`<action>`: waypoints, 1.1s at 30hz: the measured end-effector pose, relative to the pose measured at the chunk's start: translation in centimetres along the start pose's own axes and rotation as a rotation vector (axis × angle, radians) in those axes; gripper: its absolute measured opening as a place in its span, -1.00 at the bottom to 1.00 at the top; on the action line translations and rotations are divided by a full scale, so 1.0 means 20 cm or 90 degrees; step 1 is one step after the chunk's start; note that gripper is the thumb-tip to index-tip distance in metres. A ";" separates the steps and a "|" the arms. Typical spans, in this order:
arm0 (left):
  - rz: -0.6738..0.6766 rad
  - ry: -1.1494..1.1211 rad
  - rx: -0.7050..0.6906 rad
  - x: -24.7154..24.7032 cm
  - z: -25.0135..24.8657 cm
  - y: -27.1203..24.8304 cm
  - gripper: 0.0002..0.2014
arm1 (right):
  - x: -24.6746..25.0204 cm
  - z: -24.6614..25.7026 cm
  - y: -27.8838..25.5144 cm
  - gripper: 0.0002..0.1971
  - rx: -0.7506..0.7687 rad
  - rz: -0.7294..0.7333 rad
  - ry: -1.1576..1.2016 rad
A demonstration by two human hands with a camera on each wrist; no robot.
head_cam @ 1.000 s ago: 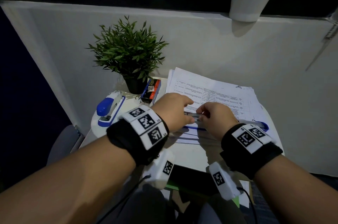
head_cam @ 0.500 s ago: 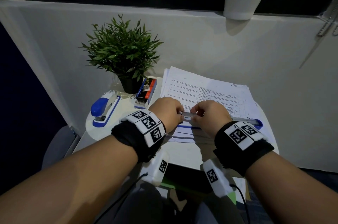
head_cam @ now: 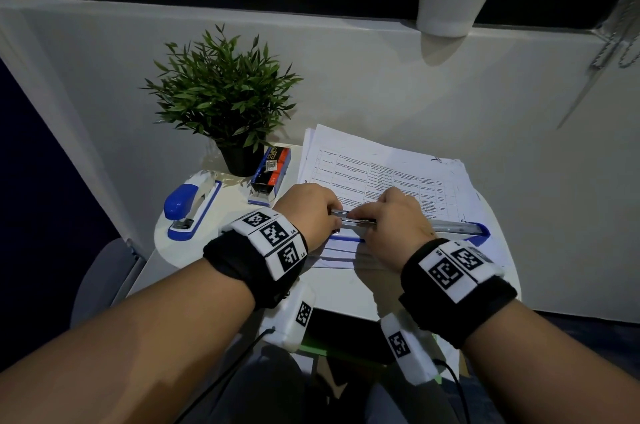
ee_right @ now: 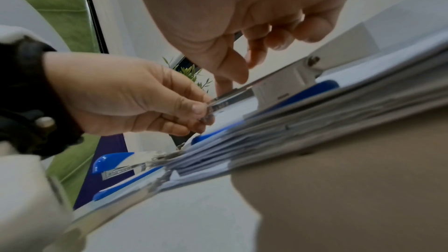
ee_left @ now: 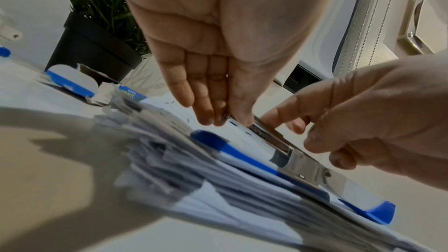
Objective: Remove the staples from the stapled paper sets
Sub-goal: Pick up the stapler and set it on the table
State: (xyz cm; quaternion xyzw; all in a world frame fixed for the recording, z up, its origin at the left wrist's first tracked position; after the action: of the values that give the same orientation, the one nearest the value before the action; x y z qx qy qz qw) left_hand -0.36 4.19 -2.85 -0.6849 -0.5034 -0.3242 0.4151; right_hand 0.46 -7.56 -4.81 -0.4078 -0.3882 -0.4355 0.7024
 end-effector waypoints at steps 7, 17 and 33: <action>0.000 0.006 -0.009 0.00 0.01 0.00 -0.71 | 0.17 -0.17 -0.07 -0.55 -0.137 -0.012 -0.009; 0.000 0.017 -0.016 0.00 0.01 0.01 -0.74 | 0.23 -0.66 -0.17 -0.74 -0.282 0.104 0.110; -0.010 0.042 0.004 0.00 0.02 -0.02 -0.70 | 0.41 0.00 -0.18 -0.63 0.048 -0.149 0.112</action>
State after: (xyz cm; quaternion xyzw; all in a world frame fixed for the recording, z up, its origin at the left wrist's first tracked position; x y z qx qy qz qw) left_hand -0.73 4.62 -3.04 -0.6688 -0.4957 -0.3480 0.4312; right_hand -0.18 -11.08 3.43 -0.2933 -0.3861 -0.5335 0.6930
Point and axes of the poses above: each hand's wrist, its own y-axis towards the middle knuckle, its own x-axis out of the back of the hand, z = x × y, the point moved 10 cm from there along y, towards the middle knuckle, and after that the axes turned 12 degrees about z, right-handed, at the moved point
